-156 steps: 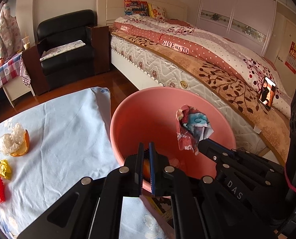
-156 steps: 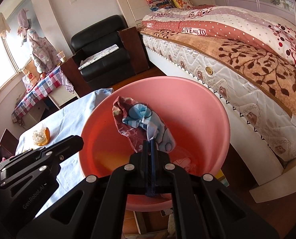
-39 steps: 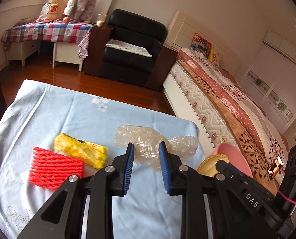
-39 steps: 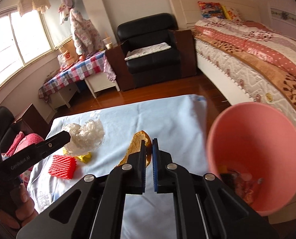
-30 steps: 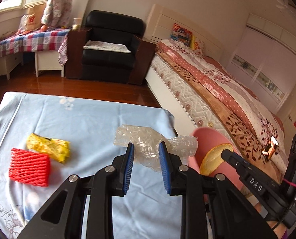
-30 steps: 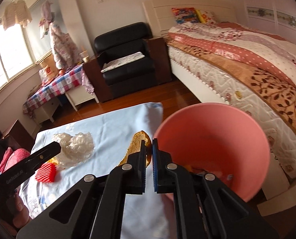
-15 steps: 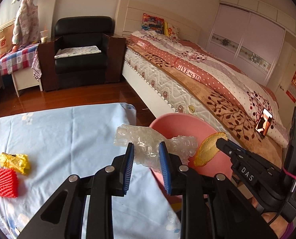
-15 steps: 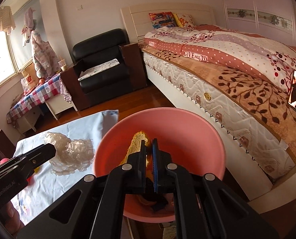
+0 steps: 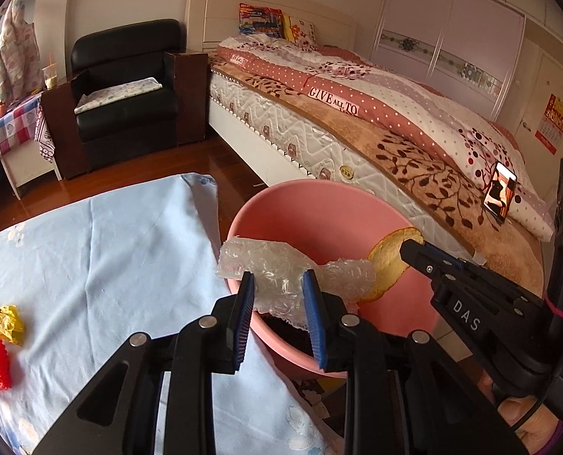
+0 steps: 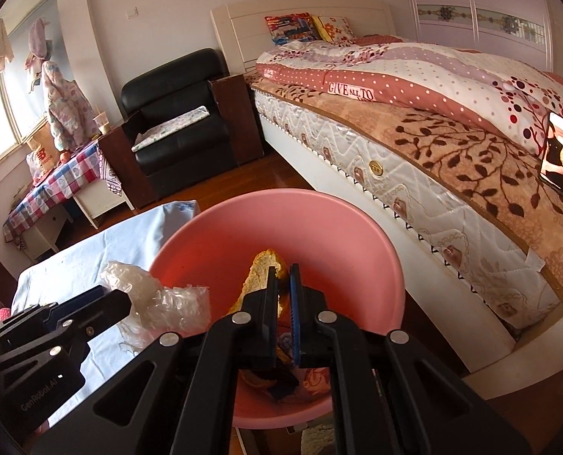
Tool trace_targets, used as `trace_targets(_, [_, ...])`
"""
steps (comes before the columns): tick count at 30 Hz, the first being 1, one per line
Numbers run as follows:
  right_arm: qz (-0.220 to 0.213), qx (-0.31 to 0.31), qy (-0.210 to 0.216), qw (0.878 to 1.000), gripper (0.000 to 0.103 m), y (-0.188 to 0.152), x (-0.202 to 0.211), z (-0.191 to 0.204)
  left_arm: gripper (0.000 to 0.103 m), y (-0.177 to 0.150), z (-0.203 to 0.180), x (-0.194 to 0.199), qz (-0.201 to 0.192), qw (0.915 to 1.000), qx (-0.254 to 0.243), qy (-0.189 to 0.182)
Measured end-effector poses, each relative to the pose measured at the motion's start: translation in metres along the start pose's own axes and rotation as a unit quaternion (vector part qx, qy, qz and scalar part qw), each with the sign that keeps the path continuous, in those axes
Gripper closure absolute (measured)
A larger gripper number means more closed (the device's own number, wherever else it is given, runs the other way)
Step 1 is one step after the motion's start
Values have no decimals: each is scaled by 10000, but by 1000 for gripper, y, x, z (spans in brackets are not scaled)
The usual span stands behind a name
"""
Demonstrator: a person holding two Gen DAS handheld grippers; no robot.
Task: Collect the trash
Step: 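Carry bubble wrap and peel over the pink bucket and open both tools, then move both open tools back toward the red foam net and yellow bag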
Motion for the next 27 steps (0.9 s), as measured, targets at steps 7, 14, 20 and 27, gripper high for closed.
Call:
trace_targets(7, [91,-33,-44,9999,97,-4,-2,-3,71,-5,-7,-4,69,9999,-62,-142])
trace_targets(14, [269,-151,20,9995,96,-10,-6,-5,49,-2,-11,-1,-15,9997,-62,-245])
trace_targets(20, [226,-187,111,9995,86,-9,-3,0,49,0,-7,6,-87,9996,0,-257])
trace_targets(27, [52,-142,219,9996,78,-2,10,11,49,7,0,20,-237,9994,86,-228])
Point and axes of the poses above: each gripper's, at about its wrist camera, not at the fingertips, and x roughly against the way its jaws point, z to its left, y to its top, the point moved 8 cm from there along -x, roughly the way its jaws point, and after that the axes turned 10 degrees about -z, right-handed, at the moved point
